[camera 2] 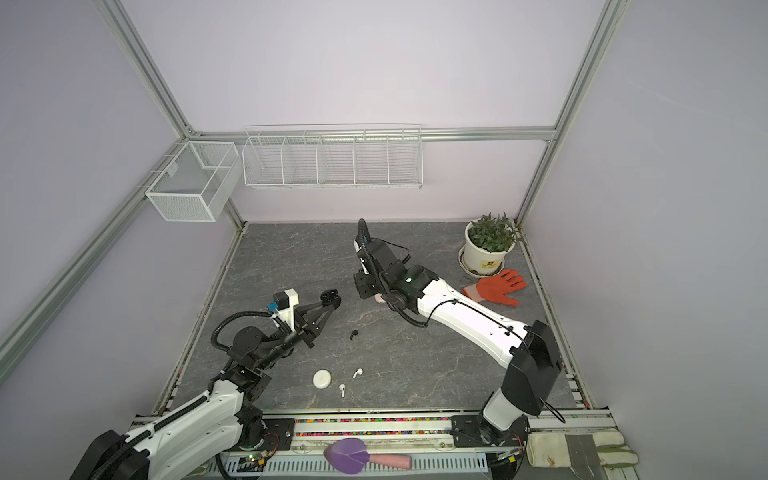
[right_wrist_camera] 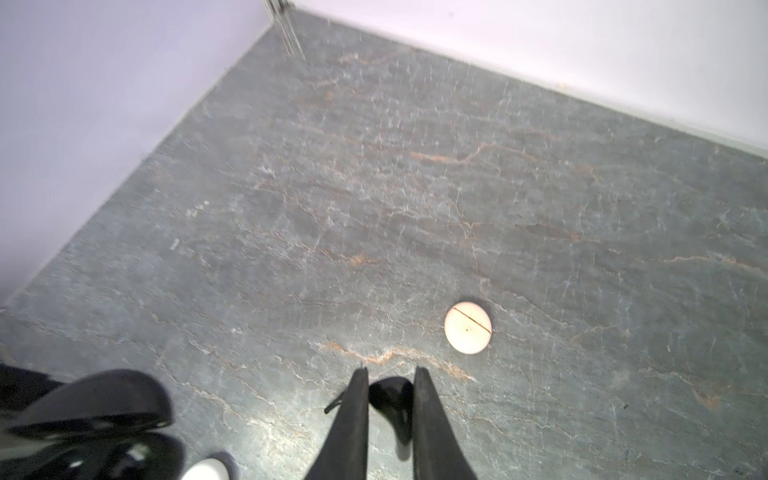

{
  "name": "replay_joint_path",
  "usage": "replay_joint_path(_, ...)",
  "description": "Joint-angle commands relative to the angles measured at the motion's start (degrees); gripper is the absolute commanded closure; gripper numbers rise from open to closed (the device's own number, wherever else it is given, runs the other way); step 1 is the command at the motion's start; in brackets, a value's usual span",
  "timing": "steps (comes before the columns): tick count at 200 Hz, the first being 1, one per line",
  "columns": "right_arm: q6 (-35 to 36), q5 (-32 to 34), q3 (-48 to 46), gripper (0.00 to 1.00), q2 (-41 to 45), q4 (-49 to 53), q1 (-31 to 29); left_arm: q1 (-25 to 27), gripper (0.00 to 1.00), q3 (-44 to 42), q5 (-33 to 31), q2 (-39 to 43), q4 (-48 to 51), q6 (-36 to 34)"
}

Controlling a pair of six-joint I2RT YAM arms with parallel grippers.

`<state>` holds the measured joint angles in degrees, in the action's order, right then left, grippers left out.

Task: Insert the wireless bluetooth earbuds into the charging case
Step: 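Carry the black earbud with the right gripper toward the open case in the left gripper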

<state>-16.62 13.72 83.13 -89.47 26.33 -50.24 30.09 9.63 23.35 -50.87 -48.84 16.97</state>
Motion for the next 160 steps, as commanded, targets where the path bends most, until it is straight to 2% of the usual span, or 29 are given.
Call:
replay_joint_path(1,1.0,0.0,-1.4,0.93,3.8,-4.8,-1.4,0.3,1.0,3.6,1.5,-1.9,-6.9,-2.1)
replay_joint_path(35,0.5,-1.7,-1.8,0.93,6.4,-9.4,-3.7,0.3,1.0,4.7,1.1,-3.9,-8.1,-1.9)
replay_joint_path(76,-5.3,-11.9,-1.9,0.93,6.1,-12.5,-4.7,0.2,1.0,4.9,1.8,-3.9,-9.0,-2.6)
replay_joint_path(120,-4.7,-13.9,-3.3,0.93,6.4,-15.6,-6.2,0.2,1.0,4.7,2.5,-3.3,-9.2,-3.0)
replay_joint_path(160,-1.6,-18.3,-4.5,0.93,5.6,-17.4,-6.2,0.3,1.0,4.7,2.8,-1.7,-8.2,-3.1)
